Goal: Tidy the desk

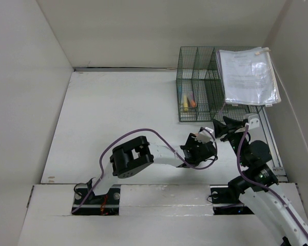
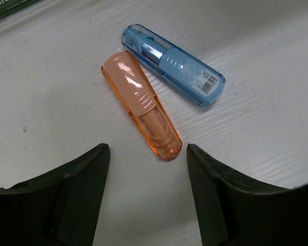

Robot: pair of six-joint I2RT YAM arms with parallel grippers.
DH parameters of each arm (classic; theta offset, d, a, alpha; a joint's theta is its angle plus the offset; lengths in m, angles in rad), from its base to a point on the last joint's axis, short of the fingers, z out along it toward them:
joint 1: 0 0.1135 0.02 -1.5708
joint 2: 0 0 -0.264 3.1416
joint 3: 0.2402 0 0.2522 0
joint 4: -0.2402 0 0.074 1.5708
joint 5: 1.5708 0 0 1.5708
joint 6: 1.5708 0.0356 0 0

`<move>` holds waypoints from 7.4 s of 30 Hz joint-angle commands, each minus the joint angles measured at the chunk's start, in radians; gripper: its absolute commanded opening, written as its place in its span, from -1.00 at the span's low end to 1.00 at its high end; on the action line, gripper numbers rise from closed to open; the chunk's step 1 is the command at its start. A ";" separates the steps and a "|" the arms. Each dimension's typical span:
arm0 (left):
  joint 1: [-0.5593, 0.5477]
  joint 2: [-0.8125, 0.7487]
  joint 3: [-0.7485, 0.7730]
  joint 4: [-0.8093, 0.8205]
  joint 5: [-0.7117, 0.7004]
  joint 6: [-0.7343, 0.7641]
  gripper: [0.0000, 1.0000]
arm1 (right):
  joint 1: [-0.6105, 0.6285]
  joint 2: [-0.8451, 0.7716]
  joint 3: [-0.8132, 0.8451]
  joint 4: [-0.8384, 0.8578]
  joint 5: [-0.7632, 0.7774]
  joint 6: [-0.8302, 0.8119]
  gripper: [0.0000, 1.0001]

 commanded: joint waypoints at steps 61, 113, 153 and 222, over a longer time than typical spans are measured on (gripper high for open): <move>0.250 -0.270 0.080 0.115 0.422 0.317 -0.57 | -0.005 -0.091 0.002 0.010 0.055 0.000 0.10; 0.427 0.234 0.955 -0.591 0.788 0.297 -0.50 | -0.005 -0.062 -0.001 0.030 0.037 0.005 0.10; 0.111 -0.184 0.099 -0.009 0.193 0.056 0.38 | -0.005 -0.086 0.001 -0.001 0.106 0.023 -0.36; 0.112 -0.205 0.033 0.248 0.037 0.239 -0.76 | -0.005 -0.152 -0.002 -0.013 0.106 0.011 -0.14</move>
